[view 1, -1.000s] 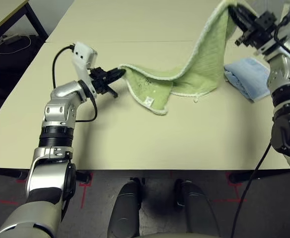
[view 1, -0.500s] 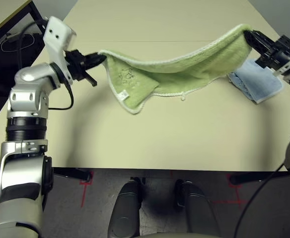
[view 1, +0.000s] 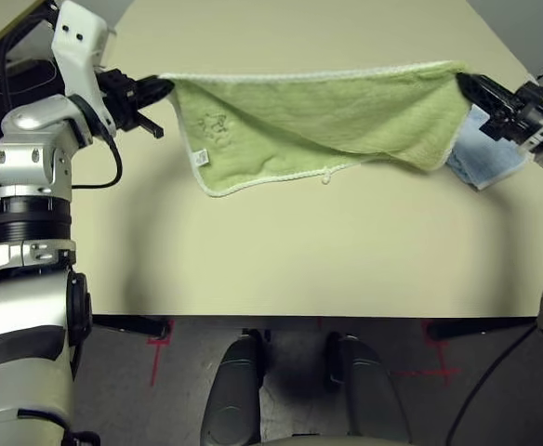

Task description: Fold the towel and set it aside.

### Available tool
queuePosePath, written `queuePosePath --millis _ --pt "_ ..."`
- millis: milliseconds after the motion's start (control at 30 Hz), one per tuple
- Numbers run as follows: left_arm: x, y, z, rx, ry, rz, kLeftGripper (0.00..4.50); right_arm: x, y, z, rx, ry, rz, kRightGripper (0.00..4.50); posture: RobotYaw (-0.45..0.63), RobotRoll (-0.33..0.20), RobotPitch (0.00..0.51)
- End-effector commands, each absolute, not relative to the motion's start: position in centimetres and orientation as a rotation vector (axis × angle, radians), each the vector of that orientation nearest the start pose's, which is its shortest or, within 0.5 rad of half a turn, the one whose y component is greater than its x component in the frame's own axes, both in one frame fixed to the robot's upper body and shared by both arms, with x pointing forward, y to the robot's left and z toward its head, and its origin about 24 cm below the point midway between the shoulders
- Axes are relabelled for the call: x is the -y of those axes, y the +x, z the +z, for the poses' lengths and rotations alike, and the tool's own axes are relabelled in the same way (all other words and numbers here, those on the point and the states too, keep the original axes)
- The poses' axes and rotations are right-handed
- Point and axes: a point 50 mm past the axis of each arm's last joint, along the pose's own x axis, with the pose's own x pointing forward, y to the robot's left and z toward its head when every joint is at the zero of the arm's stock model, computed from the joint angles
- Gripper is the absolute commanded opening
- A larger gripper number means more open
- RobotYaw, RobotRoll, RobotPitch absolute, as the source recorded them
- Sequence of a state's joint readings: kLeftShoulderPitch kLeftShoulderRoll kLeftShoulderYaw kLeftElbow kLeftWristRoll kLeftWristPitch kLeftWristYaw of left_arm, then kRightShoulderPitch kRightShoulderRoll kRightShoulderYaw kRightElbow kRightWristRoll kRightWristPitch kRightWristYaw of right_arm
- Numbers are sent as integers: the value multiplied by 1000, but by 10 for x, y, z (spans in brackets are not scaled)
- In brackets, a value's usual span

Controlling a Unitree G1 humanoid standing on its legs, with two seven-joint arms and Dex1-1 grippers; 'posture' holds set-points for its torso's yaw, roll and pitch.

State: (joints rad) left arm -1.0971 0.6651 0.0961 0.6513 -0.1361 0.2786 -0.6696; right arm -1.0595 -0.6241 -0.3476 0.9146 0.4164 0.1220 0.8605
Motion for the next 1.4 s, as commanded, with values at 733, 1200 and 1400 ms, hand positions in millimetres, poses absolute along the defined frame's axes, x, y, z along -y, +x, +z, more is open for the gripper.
queuePosePath --millis 733,1200,1400 --pt "-241 389 348 620 383 -183 26 287 376 305 610 88 444 0 26 0 317" --pt "-281 344 274 -87 510 -716 26 306 353 230 154 -31 799 0 21 0 321" --pt "-284 324 288 -197 469 -847 26 319 341 223 47 -85 839 0 21 0 311"
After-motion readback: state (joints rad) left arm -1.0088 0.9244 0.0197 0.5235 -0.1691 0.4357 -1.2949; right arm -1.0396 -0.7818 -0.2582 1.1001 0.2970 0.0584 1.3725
